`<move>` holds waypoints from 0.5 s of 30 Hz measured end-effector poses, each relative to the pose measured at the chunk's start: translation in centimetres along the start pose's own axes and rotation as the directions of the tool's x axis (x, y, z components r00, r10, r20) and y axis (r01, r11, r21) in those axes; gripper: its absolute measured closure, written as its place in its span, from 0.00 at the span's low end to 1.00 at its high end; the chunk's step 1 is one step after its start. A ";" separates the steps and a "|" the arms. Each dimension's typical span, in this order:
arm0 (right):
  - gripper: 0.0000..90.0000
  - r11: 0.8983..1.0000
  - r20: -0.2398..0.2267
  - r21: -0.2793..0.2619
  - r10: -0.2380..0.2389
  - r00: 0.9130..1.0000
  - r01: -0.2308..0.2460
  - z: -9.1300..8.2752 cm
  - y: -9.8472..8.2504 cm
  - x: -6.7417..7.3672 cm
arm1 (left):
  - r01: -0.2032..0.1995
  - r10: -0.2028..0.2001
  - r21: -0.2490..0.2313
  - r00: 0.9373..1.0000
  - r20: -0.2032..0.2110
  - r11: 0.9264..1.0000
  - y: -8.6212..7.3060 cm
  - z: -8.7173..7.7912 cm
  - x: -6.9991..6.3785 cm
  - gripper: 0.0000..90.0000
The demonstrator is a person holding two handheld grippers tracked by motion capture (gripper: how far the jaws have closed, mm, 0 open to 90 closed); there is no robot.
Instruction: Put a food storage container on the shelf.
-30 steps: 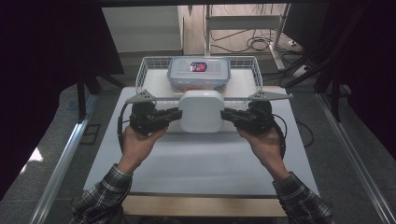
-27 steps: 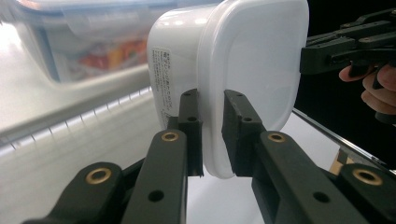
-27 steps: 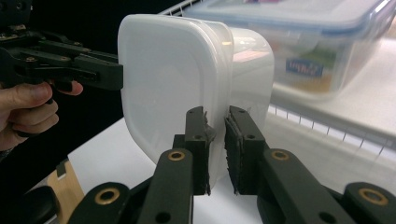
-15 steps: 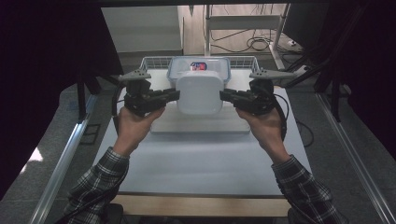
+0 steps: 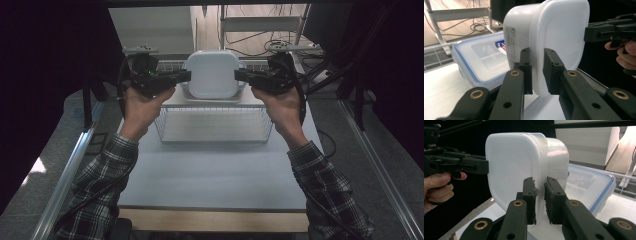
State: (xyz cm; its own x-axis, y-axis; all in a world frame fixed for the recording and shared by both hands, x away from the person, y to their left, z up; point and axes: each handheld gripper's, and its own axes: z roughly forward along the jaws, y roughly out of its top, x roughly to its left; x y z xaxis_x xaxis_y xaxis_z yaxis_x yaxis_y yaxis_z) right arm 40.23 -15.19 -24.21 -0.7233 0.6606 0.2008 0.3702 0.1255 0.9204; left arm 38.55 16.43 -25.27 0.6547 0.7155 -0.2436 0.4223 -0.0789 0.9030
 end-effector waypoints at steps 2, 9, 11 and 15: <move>0.87 1.000 0.004 0.000 0.001 1.000 -0.001 0.4 0.5 -0.3 | 0.006 -0.006 0.000 1.000 -0.004 1.000 0.4 0.3 0.4 0.87; 0.87 0.999 0.015 0.009 0.034 0.999 -0.034 1.8 1.7 -1.6 | 0.040 -0.040 0.001 0.999 -0.013 0.999 1.4 1.4 1.7 0.87; 0.87 0.999 0.015 0.013 0.043 0.999 -0.043 2.2 1.8 -2.0 | 0.044 -0.044 0.004 0.999 -0.014 0.999 1.4 1.7 2.0 0.87; 0.87 0.998 0.017 0.016 0.055 0.998 -0.056 2.6 1.9 -2.4 | 0.050 -0.050 -0.002 0.999 -0.013 0.999 1.4 2.0 2.3 0.87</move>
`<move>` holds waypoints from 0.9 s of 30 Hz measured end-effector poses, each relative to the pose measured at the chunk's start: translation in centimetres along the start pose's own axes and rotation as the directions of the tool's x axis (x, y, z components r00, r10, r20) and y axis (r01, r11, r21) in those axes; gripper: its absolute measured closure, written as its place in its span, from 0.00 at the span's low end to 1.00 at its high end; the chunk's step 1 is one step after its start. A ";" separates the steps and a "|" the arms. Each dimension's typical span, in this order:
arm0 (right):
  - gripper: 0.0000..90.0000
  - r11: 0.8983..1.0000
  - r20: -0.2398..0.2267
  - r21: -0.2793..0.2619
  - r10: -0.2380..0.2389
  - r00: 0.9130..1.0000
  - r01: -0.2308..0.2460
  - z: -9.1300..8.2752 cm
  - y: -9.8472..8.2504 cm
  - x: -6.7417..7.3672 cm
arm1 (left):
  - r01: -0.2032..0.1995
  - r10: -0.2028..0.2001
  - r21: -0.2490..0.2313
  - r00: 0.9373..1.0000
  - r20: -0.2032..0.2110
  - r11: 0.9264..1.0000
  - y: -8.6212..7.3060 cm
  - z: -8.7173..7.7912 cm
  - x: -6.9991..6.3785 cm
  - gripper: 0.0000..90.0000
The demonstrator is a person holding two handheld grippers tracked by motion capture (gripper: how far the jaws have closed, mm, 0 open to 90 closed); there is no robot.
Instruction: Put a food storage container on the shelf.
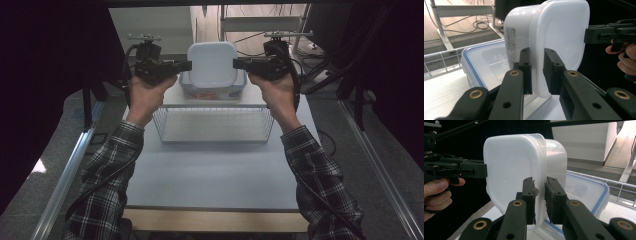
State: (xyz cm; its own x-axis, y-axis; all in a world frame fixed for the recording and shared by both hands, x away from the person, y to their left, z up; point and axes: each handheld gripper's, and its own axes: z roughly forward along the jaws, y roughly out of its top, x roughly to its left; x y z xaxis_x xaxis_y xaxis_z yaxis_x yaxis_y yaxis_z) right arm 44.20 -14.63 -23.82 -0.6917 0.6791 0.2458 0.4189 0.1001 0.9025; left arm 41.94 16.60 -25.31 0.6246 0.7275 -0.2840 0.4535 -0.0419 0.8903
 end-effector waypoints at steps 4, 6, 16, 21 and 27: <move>0.86 1.000 0.005 -0.003 0.003 1.000 -0.003 0.2 0.0 -0.1 | -0.009 0.009 -0.005 1.000 0.001 1.000 0.1 0.1 0.1 0.85; 0.85 1.000 0.005 -0.003 0.003 1.000 -0.003 0.3 0.0 -0.1 | -0.017 0.017 -0.009 1.000 0.001 1.000 0.2 0.2 0.1 0.83; 0.77 1.000 0.001 -0.016 0.004 1.000 -0.004 1.0 0.4 -0.4 | -0.024 0.024 -0.024 1.000 0.000 0.999 0.6 0.9 0.2 0.66; 0.73 1.000 0.022 -0.008 -0.001 1.000 0.001 1.6 0.6 -0.3 | -0.030 0.029 -0.015 0.999 -0.026 0.999 0.7 1.3 0.3 0.65; 0.69 1.000 0.033 -0.001 0.007 0.999 -0.007 2.1 0.7 -0.6 | -0.024 0.024 -0.001 0.999 -0.047 1.000 0.7 2.0 0.4 0.63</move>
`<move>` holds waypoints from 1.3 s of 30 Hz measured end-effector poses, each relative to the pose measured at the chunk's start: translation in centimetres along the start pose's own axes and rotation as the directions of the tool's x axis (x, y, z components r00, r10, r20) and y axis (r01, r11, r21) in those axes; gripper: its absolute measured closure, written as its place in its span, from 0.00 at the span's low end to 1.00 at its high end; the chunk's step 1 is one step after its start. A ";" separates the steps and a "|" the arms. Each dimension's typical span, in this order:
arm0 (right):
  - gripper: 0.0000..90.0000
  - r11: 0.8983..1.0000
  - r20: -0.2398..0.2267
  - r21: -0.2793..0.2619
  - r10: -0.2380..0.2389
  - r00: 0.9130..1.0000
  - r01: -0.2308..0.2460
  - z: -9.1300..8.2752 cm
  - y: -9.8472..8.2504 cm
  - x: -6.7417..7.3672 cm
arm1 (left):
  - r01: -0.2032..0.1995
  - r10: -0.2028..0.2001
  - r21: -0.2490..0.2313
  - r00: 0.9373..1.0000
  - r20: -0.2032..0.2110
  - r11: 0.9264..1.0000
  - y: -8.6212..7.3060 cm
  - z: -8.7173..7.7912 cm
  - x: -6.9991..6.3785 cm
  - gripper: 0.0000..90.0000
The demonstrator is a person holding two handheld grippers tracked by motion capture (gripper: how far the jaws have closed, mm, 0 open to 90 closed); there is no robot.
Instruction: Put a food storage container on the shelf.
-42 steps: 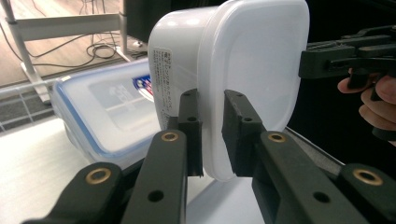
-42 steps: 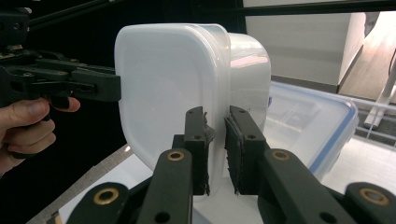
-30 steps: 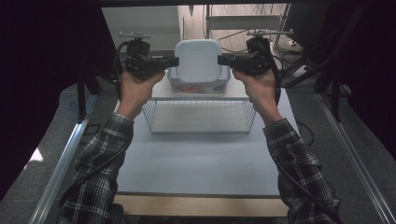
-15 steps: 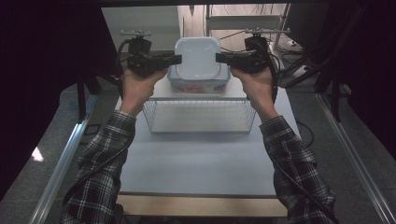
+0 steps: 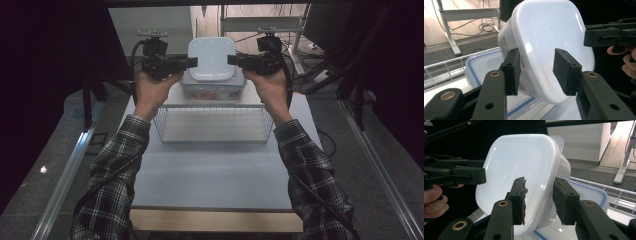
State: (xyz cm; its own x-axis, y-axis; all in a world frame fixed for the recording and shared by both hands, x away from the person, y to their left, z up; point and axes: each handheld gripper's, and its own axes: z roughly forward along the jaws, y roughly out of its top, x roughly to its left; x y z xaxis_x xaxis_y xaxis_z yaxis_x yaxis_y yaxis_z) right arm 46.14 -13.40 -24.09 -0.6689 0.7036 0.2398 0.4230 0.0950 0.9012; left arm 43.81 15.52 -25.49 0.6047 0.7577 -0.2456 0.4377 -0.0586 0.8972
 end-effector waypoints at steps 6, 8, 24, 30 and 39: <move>0.67 1.000 0.030 0.009 -0.013 0.999 0.013 0.4 0.1 -0.2 | 0.018 -0.018 -0.002 1.000 -0.013 1.000 0.1 0.4 0.3 0.58; 0.67 1.000 0.030 0.011 -0.009 1.000 0.008 0.6 0.1 -0.3 | 0.021 -0.021 -0.006 0.999 -0.027 1.000 0.1 0.5 0.4 0.54; 0.65 1.000 0.029 0.010 0.013 0.999 -0.013 0.8 0.0 -0.4 | 0.002 -0.005 -0.027 0.996 -0.085 1.000 0.7 1.8 1.1 0.50; 0.51 1.000 0.017 -0.010 -0.008 1.000 0.008 0.5 0.0 -0.4 | -0.031 0.028 -0.041 0.996 -0.089 0.999 0.9 1.5 0.5 0.39; 0.26 0.998 -0.039 -0.015 -0.062 0.997 0.061 -0.4 -0.9 -0.4 | -0.057 0.056 -0.049 0.998 -0.022 0.997 0.2 0.8 -0.1 0.17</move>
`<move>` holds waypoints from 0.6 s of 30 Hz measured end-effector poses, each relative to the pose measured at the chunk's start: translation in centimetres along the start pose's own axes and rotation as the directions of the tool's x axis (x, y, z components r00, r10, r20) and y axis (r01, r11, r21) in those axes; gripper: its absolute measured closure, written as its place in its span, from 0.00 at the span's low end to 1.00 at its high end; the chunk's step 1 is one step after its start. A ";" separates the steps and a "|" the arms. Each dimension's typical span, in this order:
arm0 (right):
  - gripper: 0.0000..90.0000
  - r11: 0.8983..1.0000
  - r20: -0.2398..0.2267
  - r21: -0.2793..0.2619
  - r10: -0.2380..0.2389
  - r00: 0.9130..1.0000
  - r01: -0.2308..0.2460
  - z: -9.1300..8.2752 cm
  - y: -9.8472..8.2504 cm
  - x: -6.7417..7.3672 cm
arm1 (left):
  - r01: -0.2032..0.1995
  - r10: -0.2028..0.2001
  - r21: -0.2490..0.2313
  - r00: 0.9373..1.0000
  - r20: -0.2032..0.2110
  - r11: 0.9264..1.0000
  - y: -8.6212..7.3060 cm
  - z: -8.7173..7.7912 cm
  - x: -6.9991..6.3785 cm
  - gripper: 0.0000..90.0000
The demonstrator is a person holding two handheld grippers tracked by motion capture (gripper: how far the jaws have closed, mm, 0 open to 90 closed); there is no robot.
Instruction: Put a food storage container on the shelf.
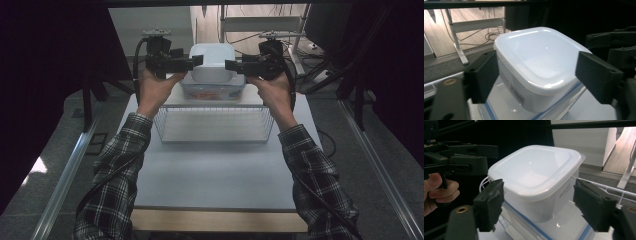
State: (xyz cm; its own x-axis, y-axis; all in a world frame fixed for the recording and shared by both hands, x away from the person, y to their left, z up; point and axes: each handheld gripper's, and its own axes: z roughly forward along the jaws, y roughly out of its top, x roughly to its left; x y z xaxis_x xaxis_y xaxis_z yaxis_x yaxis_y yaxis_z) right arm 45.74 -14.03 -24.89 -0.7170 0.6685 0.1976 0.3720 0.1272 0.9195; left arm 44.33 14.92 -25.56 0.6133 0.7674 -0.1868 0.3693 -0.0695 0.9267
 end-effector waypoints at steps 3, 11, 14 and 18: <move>0.22 1.000 -0.006 0.000 -0.019 1.000 0.019 -0.4 -0.5 0.0 | -0.018 0.018 0.006 1.000 0.009 1.000 -0.5 -0.3 -0.2 0.14; 0.17 0.999 -0.027 0.019 -0.044 0.999 0.044 -1.3 -1.9 0.1 | -0.039 0.038 0.014 0.998 0.042 0.999 -1.8 -1.2 -0.7 0.13; 0.16 0.999 -0.030 0.016 -0.051 0.998 0.052 -1.6 -2.2 0.2 | -0.053 0.052 0.015 0.998 0.042 0.998 -2.1 -1.6 -0.9 0.12; 0.15 0.999 -0.031 0.013 -0.048 0.998 0.048 -1.8 -2.6 0.1 | -0.069 0.068 0.019 0.997 0.040 0.997 -2.5 -1.9 -1.2 0.10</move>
State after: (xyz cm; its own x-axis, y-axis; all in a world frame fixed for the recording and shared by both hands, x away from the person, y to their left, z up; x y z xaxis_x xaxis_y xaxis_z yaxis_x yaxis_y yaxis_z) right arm 43.65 -15.68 -26.63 -0.7520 0.6384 0.1639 0.3445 0.1688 0.9235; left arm 41.36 15.44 -27.02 0.6642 0.7351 -0.1363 0.3394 -0.1340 0.9310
